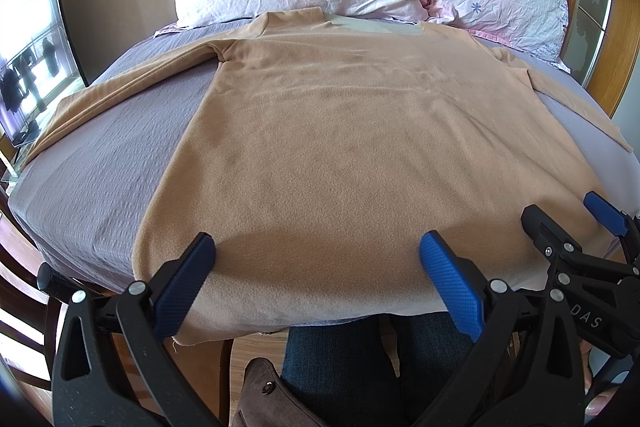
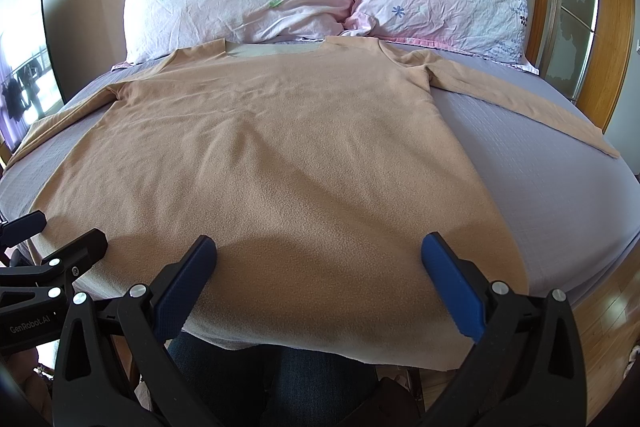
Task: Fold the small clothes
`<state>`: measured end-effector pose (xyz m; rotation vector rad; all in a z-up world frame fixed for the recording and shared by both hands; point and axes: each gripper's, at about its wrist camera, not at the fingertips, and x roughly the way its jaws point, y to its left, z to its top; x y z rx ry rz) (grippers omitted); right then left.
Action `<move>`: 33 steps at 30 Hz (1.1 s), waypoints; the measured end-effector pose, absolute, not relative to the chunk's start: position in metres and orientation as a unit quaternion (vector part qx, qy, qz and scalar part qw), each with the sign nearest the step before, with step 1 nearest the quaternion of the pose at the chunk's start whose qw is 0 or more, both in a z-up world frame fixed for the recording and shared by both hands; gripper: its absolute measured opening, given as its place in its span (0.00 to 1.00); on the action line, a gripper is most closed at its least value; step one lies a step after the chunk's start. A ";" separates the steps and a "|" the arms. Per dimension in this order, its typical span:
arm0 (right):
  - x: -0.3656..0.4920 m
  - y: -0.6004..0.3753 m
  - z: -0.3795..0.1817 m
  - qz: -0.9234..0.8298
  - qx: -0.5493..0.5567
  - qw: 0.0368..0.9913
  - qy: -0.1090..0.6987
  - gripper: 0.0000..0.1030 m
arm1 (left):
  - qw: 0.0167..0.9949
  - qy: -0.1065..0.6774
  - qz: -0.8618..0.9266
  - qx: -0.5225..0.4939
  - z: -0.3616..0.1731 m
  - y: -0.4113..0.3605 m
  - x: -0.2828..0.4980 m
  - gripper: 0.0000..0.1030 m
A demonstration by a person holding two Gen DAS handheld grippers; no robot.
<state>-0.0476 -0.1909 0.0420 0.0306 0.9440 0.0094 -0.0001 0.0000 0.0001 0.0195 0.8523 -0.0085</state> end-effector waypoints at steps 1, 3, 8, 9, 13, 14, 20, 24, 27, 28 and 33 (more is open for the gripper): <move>-0.048 -0.191 0.042 0.005 0.014 0.891 0.455 0.99 | 0.911 0.413 -0.004 0.009 0.000 0.000 0.000 0.98; -0.047 -0.191 0.042 0.005 0.014 0.891 0.455 0.99 | 0.911 0.413 -0.004 0.010 0.000 0.000 0.000 0.98; -0.048 -0.191 0.042 0.005 0.015 0.891 0.454 0.99 | 0.911 0.413 -0.004 0.009 0.000 0.000 0.000 0.98; -0.048 -0.191 0.042 0.005 0.015 0.891 0.454 0.99 | 0.911 0.413 -0.004 0.009 0.000 0.000 0.000 0.98; -0.048 -0.191 0.042 0.005 0.014 0.891 0.454 0.99 | 0.911 0.413 -0.004 0.009 0.000 0.000 0.000 0.98; -0.048 -0.191 0.042 0.005 0.014 0.891 0.454 0.99 | 0.911 0.413 -0.004 0.009 0.000 0.000 0.000 0.98; -0.048 -0.191 0.042 0.005 0.014 0.891 0.453 0.99 | 0.911 0.413 -0.004 0.010 0.000 0.000 0.000 0.98; -0.042 -0.199 0.045 0.037 0.018 0.890 0.454 0.99 | 0.912 0.411 -0.007 0.014 0.000 0.000 -0.001 0.98; -0.031 -0.233 0.056 0.070 0.080 0.888 0.448 0.99 | 0.911 0.412 -0.020 0.019 -0.002 0.001 -0.001 0.98; -0.025 -0.254 0.063 0.065 0.108 0.889 0.439 0.99 | 0.909 0.416 -0.029 0.019 0.001 0.003 0.004 0.98; 0.019 -0.391 0.084 -0.092 0.224 0.878 0.414 0.99 | 0.905 0.406 -0.108 -0.068 0.017 0.030 0.020 0.98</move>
